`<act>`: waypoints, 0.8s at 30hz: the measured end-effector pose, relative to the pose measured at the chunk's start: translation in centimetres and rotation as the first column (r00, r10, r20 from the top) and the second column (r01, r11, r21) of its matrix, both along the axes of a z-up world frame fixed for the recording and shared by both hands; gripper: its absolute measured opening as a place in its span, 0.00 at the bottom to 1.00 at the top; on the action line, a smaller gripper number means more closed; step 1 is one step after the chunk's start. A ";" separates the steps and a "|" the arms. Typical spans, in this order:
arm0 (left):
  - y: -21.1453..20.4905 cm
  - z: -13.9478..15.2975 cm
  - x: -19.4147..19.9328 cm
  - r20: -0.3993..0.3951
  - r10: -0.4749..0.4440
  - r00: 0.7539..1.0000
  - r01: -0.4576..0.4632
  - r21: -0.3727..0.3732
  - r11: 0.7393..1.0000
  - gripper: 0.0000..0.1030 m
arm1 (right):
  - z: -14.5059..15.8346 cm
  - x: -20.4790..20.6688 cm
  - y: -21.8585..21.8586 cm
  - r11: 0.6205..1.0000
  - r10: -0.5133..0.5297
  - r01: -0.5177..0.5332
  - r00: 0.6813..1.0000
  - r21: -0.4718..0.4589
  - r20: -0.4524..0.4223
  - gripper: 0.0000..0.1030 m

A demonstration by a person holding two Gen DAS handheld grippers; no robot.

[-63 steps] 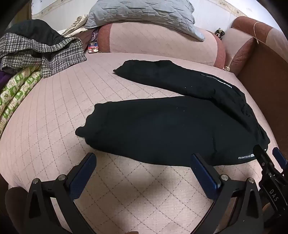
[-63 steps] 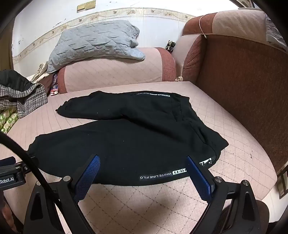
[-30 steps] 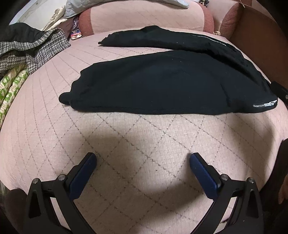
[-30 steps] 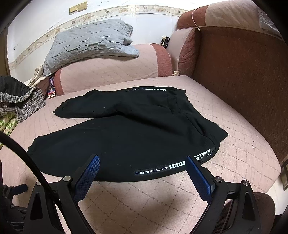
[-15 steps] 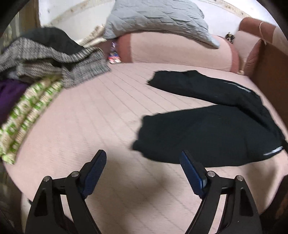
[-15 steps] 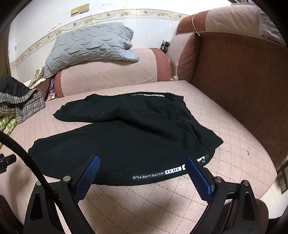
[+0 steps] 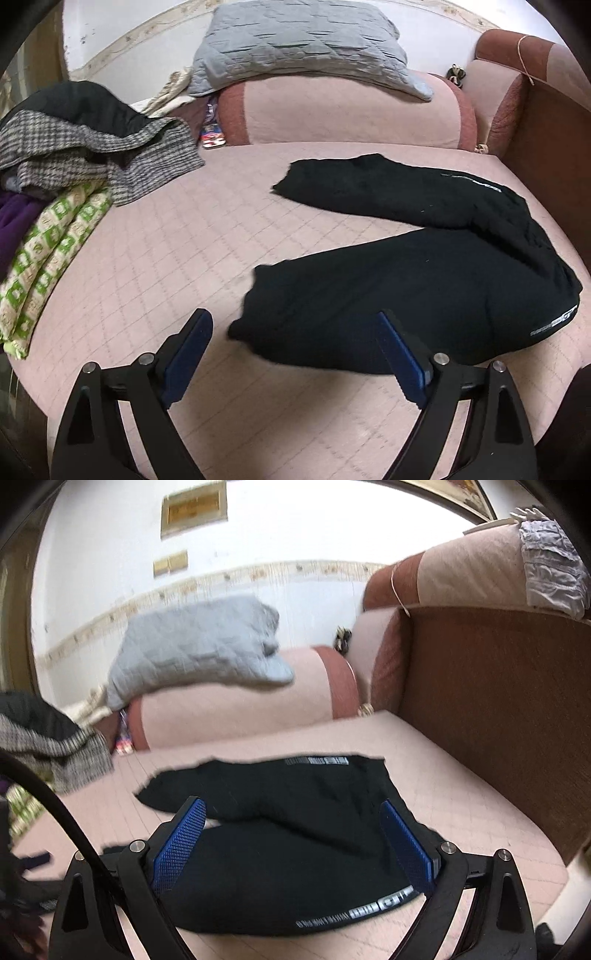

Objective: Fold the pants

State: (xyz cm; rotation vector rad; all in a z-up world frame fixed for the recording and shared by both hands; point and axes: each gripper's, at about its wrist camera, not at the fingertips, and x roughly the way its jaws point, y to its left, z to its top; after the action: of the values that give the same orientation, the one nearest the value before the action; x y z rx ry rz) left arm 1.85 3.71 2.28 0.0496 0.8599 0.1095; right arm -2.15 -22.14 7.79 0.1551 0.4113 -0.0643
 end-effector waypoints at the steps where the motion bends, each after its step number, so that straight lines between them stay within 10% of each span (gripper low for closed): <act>1: -0.4 0.1 0.4 -0.003 -0.006 1.000 0.006 -0.007 1.000 0.86 | 0.5 -0.1 0.1 1.000 0.008 -0.008 1.000 0.008 0.016 0.95; 15: -15.1 -0.9 6.2 -0.095 -0.240 0.966 0.230 -0.112 0.967 0.86 | 7.0 -2.1 3.7 0.954 0.187 -0.239 0.946 0.181 0.264 0.95; 24: -16.8 -3.3 4.4 -0.164 -0.320 0.933 0.303 -0.121 0.945 0.86 | 5.5 0.5 5.6 0.897 0.332 -0.367 0.928 0.248 0.170 0.95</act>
State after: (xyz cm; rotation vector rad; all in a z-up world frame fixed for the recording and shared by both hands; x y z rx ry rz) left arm 6.25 -13.08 -1.07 0.1089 1.0284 -0.2378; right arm -1.63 -16.59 13.29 0.3568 0.3169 0.3606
